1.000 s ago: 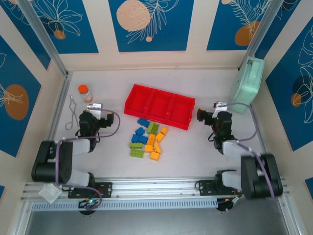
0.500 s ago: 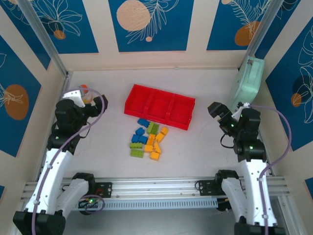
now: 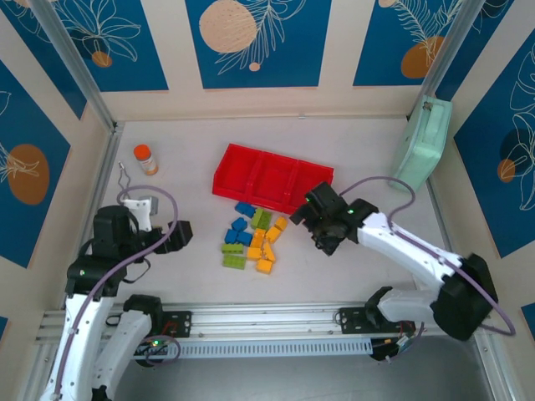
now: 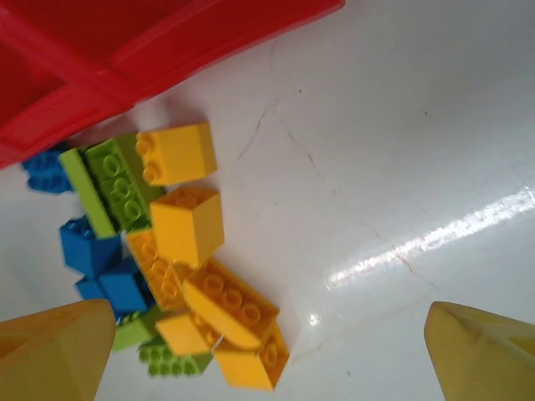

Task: Sort the legos into containers by color
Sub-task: Pick up the lego from the center of the table.

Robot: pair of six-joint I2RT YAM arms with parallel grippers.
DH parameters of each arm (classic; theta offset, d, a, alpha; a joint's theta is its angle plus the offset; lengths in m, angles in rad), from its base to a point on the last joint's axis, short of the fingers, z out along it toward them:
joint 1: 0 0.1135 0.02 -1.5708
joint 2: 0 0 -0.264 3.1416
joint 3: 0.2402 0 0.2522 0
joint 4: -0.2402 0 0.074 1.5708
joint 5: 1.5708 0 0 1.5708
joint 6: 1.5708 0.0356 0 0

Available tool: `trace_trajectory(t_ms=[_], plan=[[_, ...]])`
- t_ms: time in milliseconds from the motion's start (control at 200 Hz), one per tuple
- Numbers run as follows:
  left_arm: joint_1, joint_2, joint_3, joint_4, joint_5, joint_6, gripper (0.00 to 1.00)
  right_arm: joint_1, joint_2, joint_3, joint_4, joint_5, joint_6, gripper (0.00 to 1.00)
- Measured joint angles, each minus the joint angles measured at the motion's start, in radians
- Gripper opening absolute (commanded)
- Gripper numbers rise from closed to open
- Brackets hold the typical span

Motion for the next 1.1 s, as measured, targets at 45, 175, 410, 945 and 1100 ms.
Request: trace_trajectory(t_ms=[45, 175, 410, 945, 1100], plan=[[0.0, -0.009, -0.016, 0.007, 0.014, 0.001, 0.99, 0.008, 0.042, 0.016, 0.005, 0.015, 0.018, 0.94], [0.0, -0.008, -0.035, 0.015, 0.037, 0.002, 0.99, 0.021, 0.169, 0.092, 0.028, 0.034, 0.032, 0.94], [0.0, -0.021, -0.036, 0.017, 0.04, 0.001, 0.99, 0.032, 0.369, 0.201, 0.095, 0.043, 0.01, 0.95], [0.0, -0.03, -0.037, 0.022, 0.047, 0.001, 0.99, 0.068, 0.558, 0.262, 0.136, 0.073, -0.025, 0.9], [0.0, -0.023, -0.038, 0.022, 0.047, 0.001, 0.99, 0.071, 0.558, 0.249, 0.151, 0.113, -0.04, 0.79]])
